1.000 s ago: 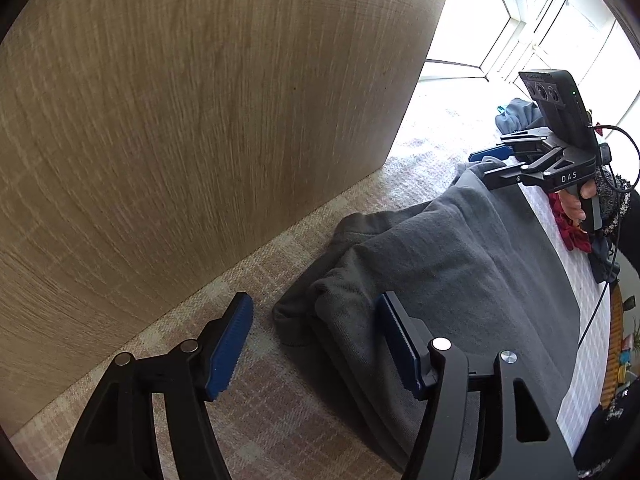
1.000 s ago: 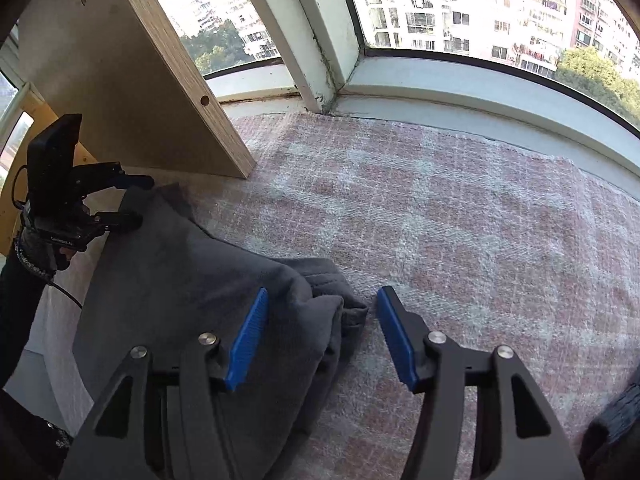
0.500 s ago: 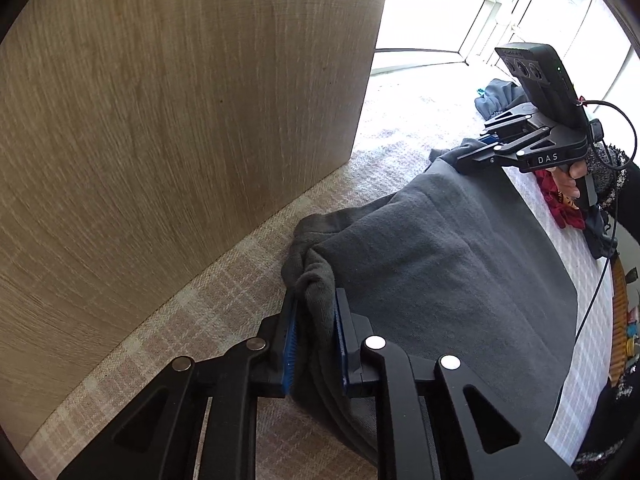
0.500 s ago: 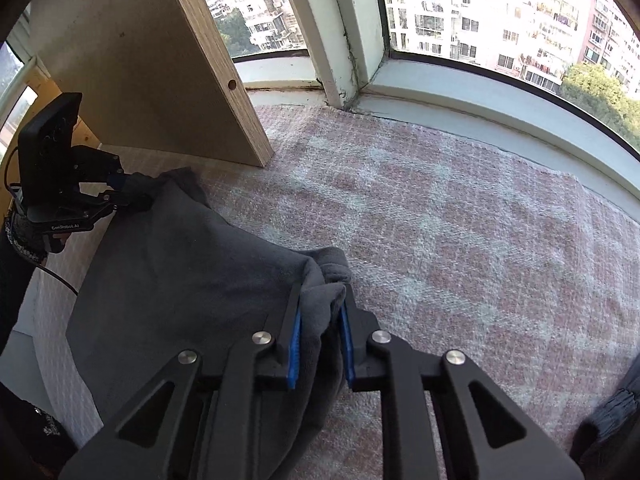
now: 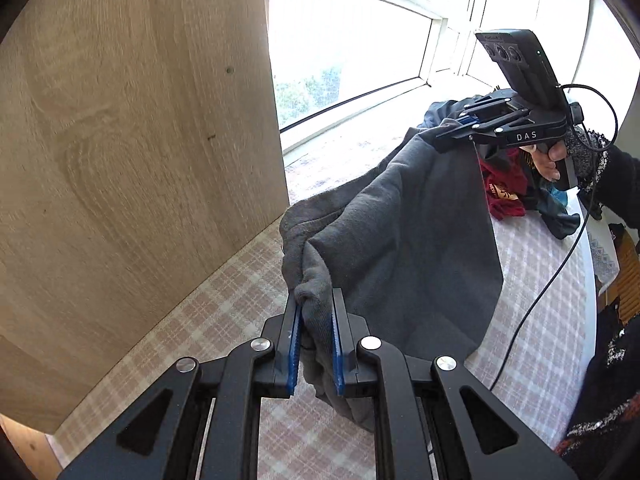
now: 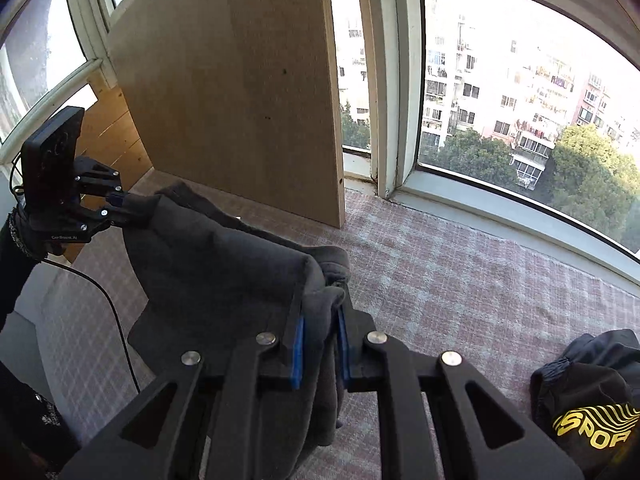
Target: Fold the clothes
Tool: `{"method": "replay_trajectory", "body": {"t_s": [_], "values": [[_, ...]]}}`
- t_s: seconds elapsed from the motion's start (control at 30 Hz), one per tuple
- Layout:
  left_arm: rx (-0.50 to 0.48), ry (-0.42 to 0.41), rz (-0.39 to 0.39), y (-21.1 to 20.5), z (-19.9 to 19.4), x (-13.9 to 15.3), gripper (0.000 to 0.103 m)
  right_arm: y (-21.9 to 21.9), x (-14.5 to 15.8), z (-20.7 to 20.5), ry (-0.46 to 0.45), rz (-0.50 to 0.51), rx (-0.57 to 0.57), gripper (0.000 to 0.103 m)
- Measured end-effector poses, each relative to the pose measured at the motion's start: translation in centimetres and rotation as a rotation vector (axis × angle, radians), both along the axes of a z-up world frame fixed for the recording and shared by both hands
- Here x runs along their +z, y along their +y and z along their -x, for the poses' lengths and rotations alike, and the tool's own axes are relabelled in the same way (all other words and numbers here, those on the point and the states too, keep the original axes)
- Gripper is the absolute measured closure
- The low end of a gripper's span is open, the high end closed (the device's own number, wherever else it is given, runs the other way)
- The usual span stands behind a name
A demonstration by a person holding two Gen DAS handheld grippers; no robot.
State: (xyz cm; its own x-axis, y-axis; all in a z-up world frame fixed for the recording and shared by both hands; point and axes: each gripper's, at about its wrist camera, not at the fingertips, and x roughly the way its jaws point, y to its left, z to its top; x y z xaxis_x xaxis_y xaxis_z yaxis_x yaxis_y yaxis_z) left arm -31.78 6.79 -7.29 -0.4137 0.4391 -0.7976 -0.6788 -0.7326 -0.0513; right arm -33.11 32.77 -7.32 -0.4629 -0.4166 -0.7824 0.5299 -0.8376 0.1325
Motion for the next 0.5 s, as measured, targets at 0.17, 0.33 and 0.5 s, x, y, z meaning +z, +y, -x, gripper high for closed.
{"method": "replay_trajectory", "body": {"t_s": [0.17, 0.33, 0.5], "values": [[0.028, 0.120, 0.025, 0.3, -2.8, 5.5, 0.092, -1.2, 4.1, -2.4, 0.134, -0.031, -0.009, 0.090], [-0.007, 0.218, 0.085, 0.5, -11.6, 5.4, 0.092, -1.0, 3.3, -10.2, 0.206, -0.046, 0.010, 0.090], [-0.054, 0.098, 0.095, 1.1, -21.9, -2.4, 0.092, -0.7, -4.7, -20.4, 0.132, -0.068, 0.021, 0.090]]}}
